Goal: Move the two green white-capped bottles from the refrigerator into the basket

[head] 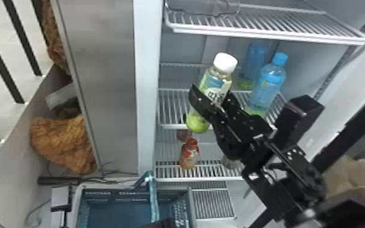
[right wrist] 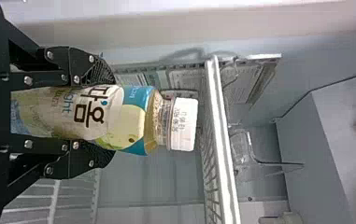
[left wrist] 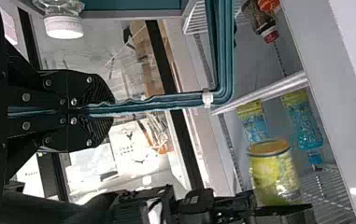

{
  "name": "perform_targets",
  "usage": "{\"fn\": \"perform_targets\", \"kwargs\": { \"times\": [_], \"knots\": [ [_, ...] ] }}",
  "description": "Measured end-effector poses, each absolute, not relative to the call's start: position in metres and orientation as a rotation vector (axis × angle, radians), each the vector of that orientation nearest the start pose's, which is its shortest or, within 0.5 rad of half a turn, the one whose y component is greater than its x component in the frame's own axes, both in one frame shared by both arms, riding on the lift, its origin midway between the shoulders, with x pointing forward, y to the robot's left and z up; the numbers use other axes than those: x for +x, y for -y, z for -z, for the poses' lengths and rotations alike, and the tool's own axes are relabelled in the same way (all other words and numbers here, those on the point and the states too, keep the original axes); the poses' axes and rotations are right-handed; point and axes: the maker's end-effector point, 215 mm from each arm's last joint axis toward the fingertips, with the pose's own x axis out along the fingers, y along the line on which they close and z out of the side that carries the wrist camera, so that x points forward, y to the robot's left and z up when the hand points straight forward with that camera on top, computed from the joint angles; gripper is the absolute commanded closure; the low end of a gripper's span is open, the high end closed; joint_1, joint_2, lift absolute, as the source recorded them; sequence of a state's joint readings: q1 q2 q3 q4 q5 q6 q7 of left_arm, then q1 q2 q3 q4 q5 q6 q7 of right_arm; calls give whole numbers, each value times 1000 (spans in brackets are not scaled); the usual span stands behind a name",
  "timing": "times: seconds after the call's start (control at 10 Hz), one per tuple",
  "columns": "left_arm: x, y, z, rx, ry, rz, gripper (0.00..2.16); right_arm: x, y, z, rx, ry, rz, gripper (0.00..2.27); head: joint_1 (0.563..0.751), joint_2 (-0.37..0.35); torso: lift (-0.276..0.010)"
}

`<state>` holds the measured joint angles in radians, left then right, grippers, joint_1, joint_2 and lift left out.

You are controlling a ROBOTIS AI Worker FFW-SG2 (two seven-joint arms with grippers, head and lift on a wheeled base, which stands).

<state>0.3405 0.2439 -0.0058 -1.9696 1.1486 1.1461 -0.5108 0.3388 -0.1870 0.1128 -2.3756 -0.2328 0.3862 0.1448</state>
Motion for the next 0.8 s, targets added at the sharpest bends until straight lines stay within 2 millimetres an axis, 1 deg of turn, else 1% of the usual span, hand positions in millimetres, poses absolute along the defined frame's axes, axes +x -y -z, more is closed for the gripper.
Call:
{"fn": "perform_targets", "kwargs": {
  "times": [0.3, 0.5, 0.7, 0.8],
  "knots": [
    [285, -11, 381, -1034, -871, 1056, 1190, 421, 117, 197, 91, -5, -446, 883, 695, -172, -4],
    [284, -11, 382, -1034, -874, 1055, 1190, 398, 121, 199, 78, -58, -453, 883, 695, -182, -4],
    [283, -11, 383, -1037, -878, 1054, 1190, 379, 131, 212, 58, -135, -448, 884, 695, -206, -4],
    [283, -12, 383, -1038, -877, 1053, 1190, 371, 138, 223, 48, -183, -442, 886, 695, -222, -4]
  ]
}}
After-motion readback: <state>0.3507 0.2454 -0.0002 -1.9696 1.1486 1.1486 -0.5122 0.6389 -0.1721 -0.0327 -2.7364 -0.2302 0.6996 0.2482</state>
